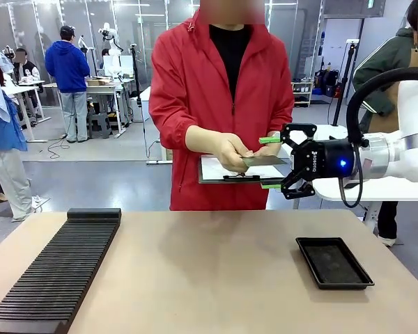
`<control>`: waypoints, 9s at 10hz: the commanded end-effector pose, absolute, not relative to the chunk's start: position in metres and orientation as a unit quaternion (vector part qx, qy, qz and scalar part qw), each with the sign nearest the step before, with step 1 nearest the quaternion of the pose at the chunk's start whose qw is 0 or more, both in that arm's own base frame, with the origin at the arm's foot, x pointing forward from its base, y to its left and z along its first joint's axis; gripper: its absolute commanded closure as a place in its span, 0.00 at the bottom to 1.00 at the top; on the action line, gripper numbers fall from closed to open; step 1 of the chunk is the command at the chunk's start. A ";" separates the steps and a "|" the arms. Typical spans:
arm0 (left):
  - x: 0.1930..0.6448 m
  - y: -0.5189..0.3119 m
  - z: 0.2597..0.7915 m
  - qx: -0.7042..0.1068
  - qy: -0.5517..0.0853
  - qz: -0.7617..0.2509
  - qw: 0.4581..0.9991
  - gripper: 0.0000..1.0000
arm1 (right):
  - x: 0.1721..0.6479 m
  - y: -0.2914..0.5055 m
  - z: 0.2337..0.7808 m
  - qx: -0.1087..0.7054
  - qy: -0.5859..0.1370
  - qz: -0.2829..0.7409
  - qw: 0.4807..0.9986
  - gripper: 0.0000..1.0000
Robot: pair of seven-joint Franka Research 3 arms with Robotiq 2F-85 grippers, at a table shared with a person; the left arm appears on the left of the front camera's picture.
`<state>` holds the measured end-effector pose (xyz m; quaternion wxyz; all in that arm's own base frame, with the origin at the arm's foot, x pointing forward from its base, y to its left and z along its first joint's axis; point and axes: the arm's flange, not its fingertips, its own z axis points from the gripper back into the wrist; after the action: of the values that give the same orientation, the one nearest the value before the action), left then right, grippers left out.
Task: Inspect the PCB.
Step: Pick up the Blank PCB that the human is holding, then place the Blank PCB in the ESD tray.
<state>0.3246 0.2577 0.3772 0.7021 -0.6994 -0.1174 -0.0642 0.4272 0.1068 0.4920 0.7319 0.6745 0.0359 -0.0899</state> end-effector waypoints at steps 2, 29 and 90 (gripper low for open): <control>0.323 0.258 0.377 -0.699 -0.118 -0.063 0.702 0.00 | 0.428 0.105 0.492 0.679 0.043 -0.107 0.725 1.00; 0.323 0.258 0.377 -0.699 -0.118 -0.063 0.702 0.00 | 0.428 0.105 0.491 0.677 0.036 -0.093 0.729 1.00; 0.323 0.258 0.377 -0.699 -0.118 -0.063 0.702 0.00 | 0.446 -0.050 0.337 0.287 -0.100 -0.083 0.949 0.00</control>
<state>0.3245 0.2578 0.3771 0.7021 -0.6994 -0.1175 -0.0641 0.4517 -0.0597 0.3308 0.9401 0.3164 -0.1074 -0.0669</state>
